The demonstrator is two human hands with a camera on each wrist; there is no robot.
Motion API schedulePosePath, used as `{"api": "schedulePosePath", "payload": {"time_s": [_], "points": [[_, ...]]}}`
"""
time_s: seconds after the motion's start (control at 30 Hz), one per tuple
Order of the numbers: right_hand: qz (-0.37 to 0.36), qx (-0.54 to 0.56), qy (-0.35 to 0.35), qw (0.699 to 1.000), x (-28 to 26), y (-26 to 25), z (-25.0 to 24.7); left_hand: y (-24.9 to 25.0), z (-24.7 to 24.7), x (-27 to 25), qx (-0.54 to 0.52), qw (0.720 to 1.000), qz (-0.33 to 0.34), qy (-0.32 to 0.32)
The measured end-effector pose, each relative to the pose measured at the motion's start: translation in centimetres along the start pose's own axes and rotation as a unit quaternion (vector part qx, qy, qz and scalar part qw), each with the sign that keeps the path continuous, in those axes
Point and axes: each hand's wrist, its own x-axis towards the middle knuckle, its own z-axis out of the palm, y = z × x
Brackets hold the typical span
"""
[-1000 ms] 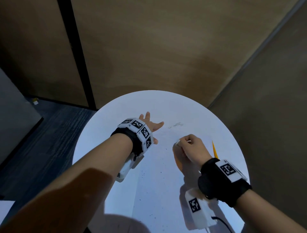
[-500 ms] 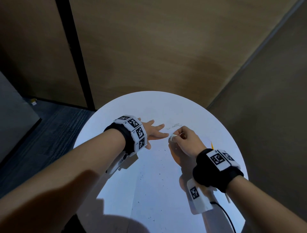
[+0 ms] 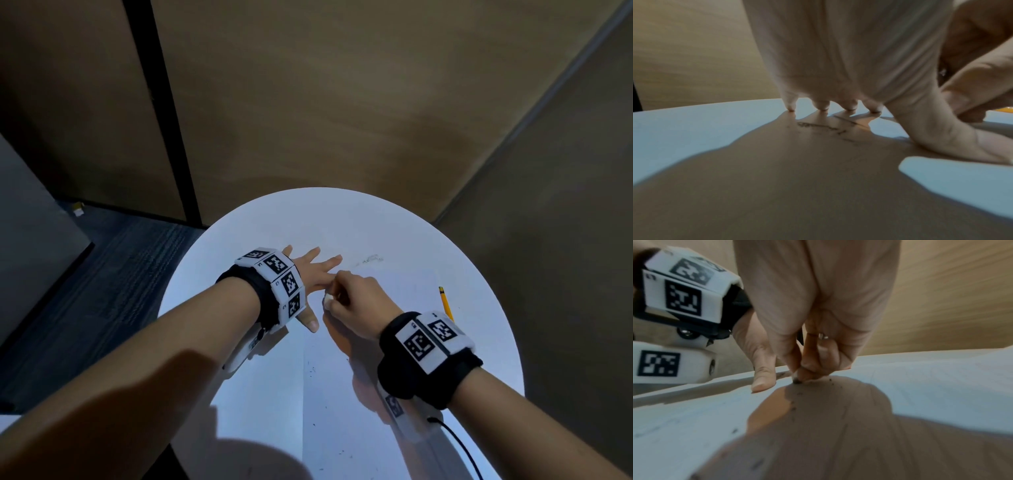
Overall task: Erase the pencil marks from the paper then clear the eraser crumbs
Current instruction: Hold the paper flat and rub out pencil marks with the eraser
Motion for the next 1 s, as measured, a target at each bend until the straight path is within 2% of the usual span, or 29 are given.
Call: {"api": "schedulePosePath", "payload": {"time_s": [0.13, 0.3, 0.47, 0.63, 0.8, 1.0], "points": [[-0.016, -0.027, -0.058, 0.998, 0.6, -0.1, -0.9, -0.1, 0.1, 0.4, 0.000, 1.000, -0.003, -0.002], [-0.011, -0.022, -0.001, 1.000, 0.9, -0.1, -0.2, -0.2, 0.3, 0.4, -0.018, 1.000, 0.002, 0.010], [-0.035, -0.012, -0.069, 0.997, -0.2, -0.2, -0.5, -0.3, 0.3, 0.2, -0.027, 0.999, 0.007, 0.020], [0.001, -0.006, 0.021, 1.000, 0.7, -0.2, 0.3, -0.2, 0.4, 0.2, -0.027, 0.999, -0.001, 0.020], [-0.052, -0.007, -0.048, 0.997, -0.4, -0.2, 0.0, -0.2, 0.2, 0.1, -0.036, 0.999, 0.005, 0.022], [-0.014, 0.006, 0.018, 1.000, 0.6, -0.5, 0.5, -0.3, 0.5, 0.2, -0.043, 0.999, 0.001, 0.031]]}}
